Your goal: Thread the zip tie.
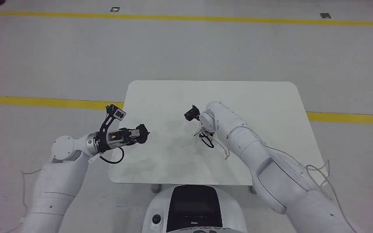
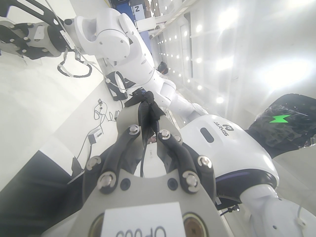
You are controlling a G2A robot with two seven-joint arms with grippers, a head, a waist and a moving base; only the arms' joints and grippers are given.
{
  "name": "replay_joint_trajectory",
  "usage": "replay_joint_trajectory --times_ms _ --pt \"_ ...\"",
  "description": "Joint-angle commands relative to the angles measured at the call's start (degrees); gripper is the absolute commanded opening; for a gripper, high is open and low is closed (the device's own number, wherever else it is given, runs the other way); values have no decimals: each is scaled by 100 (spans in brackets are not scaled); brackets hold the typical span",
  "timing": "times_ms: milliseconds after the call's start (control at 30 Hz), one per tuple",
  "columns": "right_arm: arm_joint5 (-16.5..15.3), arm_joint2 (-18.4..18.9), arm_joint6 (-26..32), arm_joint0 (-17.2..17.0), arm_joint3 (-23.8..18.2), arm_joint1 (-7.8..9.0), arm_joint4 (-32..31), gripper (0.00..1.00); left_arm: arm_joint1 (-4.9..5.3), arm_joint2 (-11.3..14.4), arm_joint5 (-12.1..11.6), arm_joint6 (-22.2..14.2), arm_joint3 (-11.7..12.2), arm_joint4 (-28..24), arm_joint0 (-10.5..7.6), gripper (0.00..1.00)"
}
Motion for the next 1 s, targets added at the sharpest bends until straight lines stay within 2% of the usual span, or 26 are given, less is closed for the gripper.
replay_joint_trajectory --times_ms 0,467,700,833,967 --pt "30 5 -33 15 36 -12 -2 19 0 0 0 0 0 0 0 0" --pt "36 71 -54 61 203 -55 41 22 0 0 0 0 0 0 0 0" --pt "37 74 -42 103 335 -100 53 16 0 0 0 0 0 0 0 0" --pt "31 72 -47 121 391 -126 57 1 0 0 0 0 0 0 0 0" --pt "30 77 -65 139 449 -146 59 0 0 0 0 0 0 0 0 0"
